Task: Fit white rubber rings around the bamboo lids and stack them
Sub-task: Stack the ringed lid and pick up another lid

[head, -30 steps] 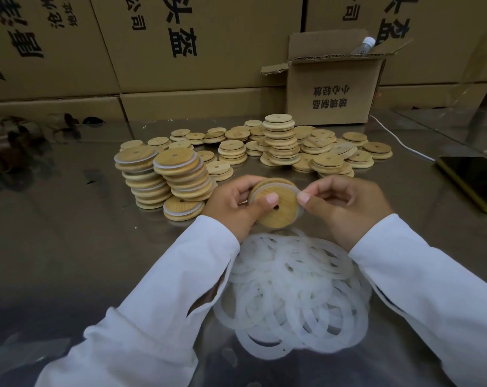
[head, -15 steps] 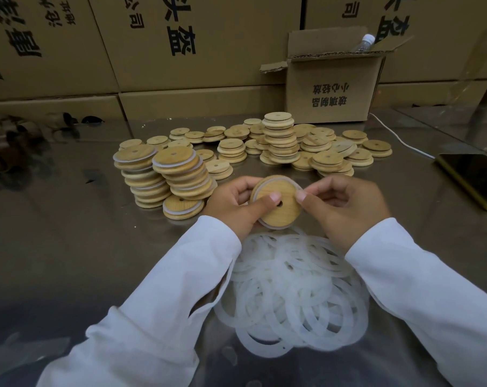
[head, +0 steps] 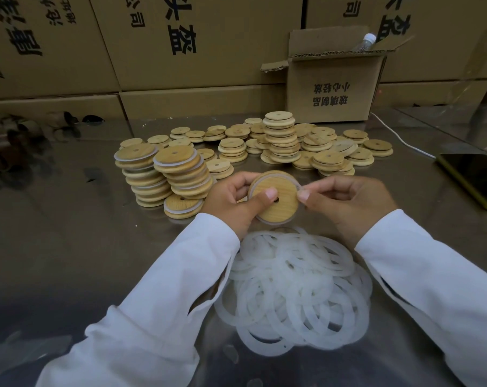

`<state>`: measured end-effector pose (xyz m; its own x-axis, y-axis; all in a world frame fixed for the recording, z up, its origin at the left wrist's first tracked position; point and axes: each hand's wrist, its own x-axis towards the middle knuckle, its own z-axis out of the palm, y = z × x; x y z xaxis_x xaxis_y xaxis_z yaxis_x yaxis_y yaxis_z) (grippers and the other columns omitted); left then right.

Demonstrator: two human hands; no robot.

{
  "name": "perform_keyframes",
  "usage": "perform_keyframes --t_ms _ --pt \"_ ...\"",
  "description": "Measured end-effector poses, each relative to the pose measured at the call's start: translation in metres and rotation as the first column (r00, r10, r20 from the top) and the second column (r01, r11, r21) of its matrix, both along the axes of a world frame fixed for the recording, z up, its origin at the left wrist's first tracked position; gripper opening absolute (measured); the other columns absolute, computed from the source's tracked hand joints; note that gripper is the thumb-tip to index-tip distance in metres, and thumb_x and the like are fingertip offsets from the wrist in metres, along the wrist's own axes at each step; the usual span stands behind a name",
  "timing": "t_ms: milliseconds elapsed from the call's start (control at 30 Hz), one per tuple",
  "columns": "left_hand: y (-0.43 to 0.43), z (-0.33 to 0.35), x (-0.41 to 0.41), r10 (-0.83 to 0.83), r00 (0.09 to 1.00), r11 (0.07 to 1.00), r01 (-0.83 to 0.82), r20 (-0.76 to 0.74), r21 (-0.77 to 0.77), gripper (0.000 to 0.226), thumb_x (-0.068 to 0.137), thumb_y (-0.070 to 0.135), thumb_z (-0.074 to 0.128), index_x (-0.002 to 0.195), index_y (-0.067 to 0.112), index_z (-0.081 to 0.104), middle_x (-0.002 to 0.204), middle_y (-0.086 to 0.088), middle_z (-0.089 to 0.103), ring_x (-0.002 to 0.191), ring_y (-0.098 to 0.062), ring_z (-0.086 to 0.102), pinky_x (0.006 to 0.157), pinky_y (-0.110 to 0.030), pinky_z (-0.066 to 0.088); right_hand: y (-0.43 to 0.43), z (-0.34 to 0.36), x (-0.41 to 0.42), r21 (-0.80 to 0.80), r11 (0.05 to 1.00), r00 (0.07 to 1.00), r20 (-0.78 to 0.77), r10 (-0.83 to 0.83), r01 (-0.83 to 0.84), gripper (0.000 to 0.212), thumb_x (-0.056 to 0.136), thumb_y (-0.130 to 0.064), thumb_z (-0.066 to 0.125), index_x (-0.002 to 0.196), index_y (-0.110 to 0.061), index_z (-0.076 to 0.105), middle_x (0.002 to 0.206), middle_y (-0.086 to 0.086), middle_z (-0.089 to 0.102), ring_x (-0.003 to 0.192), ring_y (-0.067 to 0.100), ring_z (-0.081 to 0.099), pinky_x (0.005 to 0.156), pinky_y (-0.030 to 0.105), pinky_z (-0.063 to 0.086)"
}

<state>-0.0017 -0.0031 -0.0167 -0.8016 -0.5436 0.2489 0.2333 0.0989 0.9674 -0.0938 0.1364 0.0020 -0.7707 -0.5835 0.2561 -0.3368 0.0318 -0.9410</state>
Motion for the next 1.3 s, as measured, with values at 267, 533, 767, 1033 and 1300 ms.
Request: perform_keyframes --t_ms 267,533,767,1033,1300 --pt "0.003 0.001 0.001 0.008 1.000 0.999 -0.008 -0.009 -0.032 0.016 0.081 0.005 0.065 0.087 0.021 0.065 0.070 0.009 0.071 0.067 -0.004 0.067 0.055 -0.018 0.051 -0.001 -0.001 0.002 0.124 0.989 0.985 -0.161 -0.057 0.078 0.022 0.082 -0.015 0.066 0.065 -0.029 0.063 0.073 -0.009 0.066 0.075 0.010 0.060 0.072 0.019 0.048" --pt "0.004 0.001 0.000 0.018 1.000 0.999 -0.017 0.011 -0.029 0.015 0.081 0.005 0.065 0.084 0.020 0.064 0.069 0.007 0.071 0.066 -0.006 0.066 0.056 -0.022 0.054 -0.003 0.000 0.002 0.192 0.972 0.981 -0.166 -0.103 0.135 0.024 0.084 -0.014 0.063 0.064 -0.026 0.061 0.071 -0.005 0.066 0.078 0.017 0.063 0.080 0.033 0.051" --pt "0.005 0.003 0.001 0.033 0.998 0.999 -0.031 0.044 -0.040 0.013 0.081 0.006 0.066 0.087 0.017 0.064 0.078 0.000 0.070 0.071 -0.012 0.067 0.066 -0.032 0.058 0.000 0.001 0.004 0.156 0.985 0.995 -0.076 -0.064 0.075 0.023 0.082 -0.012 0.066 0.064 -0.025 0.064 0.062 -0.004 0.067 0.070 0.015 0.065 0.080 0.032 0.052" --pt "0.001 0.003 -0.001 0.150 0.982 0.965 -0.171 0.115 0.201 0.012 0.078 0.010 0.070 0.083 0.021 0.066 0.074 -0.002 0.070 0.071 -0.019 0.068 0.063 -0.033 0.058 0.002 0.004 0.005 0.106 0.993 0.998 0.020 -0.052 0.050 0.019 0.083 -0.010 0.064 0.077 -0.028 0.068 0.074 -0.003 0.071 0.067 0.009 0.068 0.085 0.032 0.053" --pt "-0.012 0.013 0.004 0.313 0.879 0.696 -0.470 0.361 0.543 0.025 0.081 0.020 0.069 0.100 0.010 0.056 0.088 -0.008 0.060 0.064 -0.016 0.057 0.043 -0.025 0.054 -0.001 0.001 0.008 0.147 0.989 0.999 0.029 -0.017 0.013 0.023 0.085 -0.010 0.061 0.078 -0.031 0.066 0.078 -0.005 0.069 0.060 0.005 0.066 0.079 0.027 0.051"
